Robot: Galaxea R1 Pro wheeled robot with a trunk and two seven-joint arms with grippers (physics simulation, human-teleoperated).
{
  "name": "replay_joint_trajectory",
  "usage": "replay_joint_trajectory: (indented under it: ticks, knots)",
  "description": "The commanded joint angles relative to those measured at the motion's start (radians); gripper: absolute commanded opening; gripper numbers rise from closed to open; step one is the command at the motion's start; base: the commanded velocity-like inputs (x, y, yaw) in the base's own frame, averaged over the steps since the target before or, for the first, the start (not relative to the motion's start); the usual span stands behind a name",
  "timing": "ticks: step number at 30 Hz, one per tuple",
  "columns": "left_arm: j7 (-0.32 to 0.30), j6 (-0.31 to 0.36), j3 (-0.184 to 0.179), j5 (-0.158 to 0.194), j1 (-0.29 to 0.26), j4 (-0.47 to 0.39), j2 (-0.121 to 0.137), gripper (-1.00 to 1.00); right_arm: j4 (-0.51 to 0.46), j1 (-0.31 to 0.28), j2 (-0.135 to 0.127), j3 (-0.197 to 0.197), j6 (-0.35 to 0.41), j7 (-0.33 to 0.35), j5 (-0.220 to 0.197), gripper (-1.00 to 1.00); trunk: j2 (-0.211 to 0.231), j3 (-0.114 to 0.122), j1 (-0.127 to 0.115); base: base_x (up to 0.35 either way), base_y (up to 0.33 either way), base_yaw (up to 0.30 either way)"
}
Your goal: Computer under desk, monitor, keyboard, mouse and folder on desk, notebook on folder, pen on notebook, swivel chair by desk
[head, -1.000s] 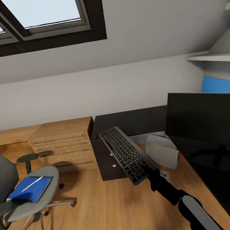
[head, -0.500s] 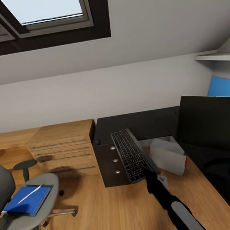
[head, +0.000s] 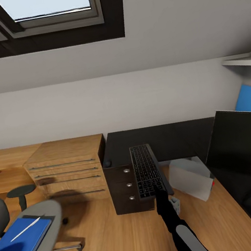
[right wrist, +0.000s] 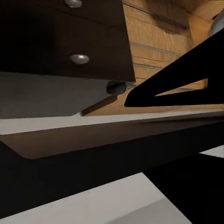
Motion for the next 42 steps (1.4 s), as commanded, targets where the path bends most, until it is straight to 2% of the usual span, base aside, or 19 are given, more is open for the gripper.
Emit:
replay_joint_trajectory:
  ticks: [1,18,35,42]
  knots:
    - [0.009,0.001,-0.004,0.007,-0.001,-0.002,0.001,1.0,0.001,-0.001,0.0,0.002,-0.006,0.005,-0.014,-1.0,-0.001,-0.001,0.001,0.321,0.001,0.0]
    - [0.008,-0.003,-0.004,0.005,-0.001,-0.009,0.001,1.0,0.008,-0.001,0.0,0.002,-0.003,0.001,-0.027,-1.0,-0.001,-0.001,0.001,0.321,0.024,0.0]
    - [0.006,-0.003,-0.004,0.006,-0.001,-0.01,0.001,1.0,0.039,-0.001,0.0,0.005,-0.002,0.003,-0.028,-1.0,-0.001,-0.001,0.001,0.272,0.215,0.0]
    - [0.003,-0.001,-0.006,0.007,-0.001,-0.01,0.001,1.0,0.04,-0.001,0.0,0.004,-0.004,0.005,-0.027,-1.0,-0.001,-0.001,0.001,0.134,0.055,0.0]
